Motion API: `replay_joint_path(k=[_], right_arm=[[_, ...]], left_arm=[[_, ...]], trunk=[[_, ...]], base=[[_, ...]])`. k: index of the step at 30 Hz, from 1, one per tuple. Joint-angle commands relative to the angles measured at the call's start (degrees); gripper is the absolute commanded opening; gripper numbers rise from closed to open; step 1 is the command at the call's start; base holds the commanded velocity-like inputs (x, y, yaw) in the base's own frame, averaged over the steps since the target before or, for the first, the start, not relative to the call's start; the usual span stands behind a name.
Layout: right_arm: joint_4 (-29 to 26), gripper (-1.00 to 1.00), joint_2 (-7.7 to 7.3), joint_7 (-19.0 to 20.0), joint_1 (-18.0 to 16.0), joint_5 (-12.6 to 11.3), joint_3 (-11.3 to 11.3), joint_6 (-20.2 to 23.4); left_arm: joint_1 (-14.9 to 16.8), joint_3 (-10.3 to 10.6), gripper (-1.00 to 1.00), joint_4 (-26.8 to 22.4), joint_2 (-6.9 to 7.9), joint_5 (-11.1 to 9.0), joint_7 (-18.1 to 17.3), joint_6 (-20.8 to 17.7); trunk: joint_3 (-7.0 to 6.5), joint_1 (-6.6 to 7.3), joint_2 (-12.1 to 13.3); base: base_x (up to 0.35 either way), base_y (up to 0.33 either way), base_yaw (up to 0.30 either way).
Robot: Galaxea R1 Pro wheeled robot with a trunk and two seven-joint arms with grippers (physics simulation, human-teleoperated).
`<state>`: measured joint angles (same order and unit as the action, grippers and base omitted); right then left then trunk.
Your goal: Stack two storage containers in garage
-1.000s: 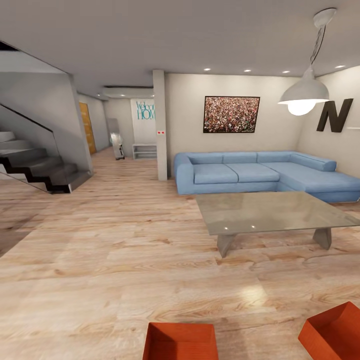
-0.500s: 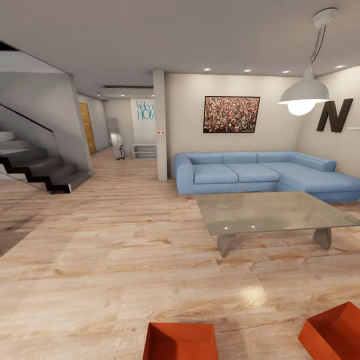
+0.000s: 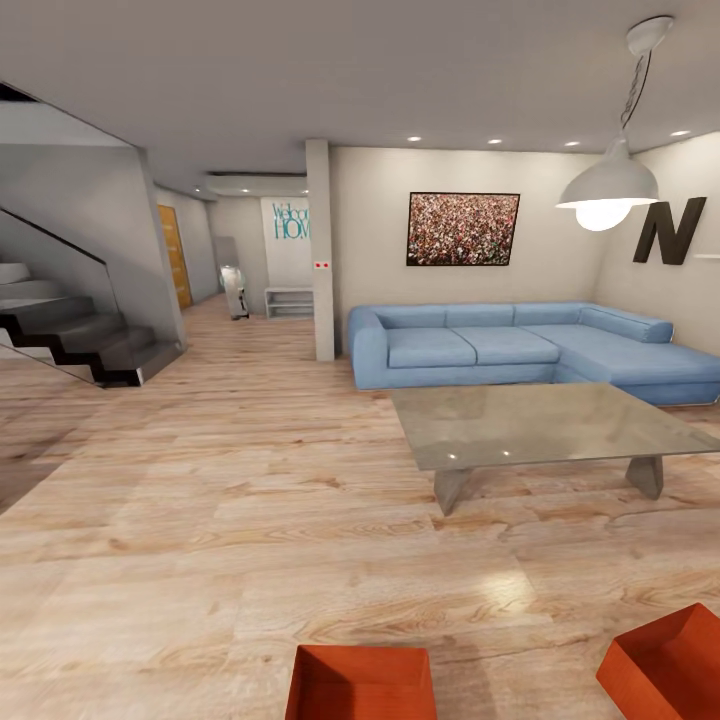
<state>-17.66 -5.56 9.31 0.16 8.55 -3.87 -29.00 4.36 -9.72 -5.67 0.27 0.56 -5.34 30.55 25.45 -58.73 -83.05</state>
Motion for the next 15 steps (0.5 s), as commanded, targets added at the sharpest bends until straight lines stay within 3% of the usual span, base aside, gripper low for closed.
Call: replay_joint_path(k=[1,15], right_arm=[[-0.09,1.00,0.03,0.20,0.02,0.52,-0.43,-0.09],[-0.32,1.00,0.11,0.27,0.02,0.43,-0.35,-0.02]], left_arm=[[0.03,-0.49,1.00,0.05,0.00,0.05,-0.52,-0.15],[0.03,-0.57,1.00,-1.20,0.35,-0.19,0.09,-0.51]], trunk=[[0.05,0.00,-0.03],[0.57,0.00,-0.03]], base=[[0.000,0.000,0.000],[0.000,0.000,0.000]])
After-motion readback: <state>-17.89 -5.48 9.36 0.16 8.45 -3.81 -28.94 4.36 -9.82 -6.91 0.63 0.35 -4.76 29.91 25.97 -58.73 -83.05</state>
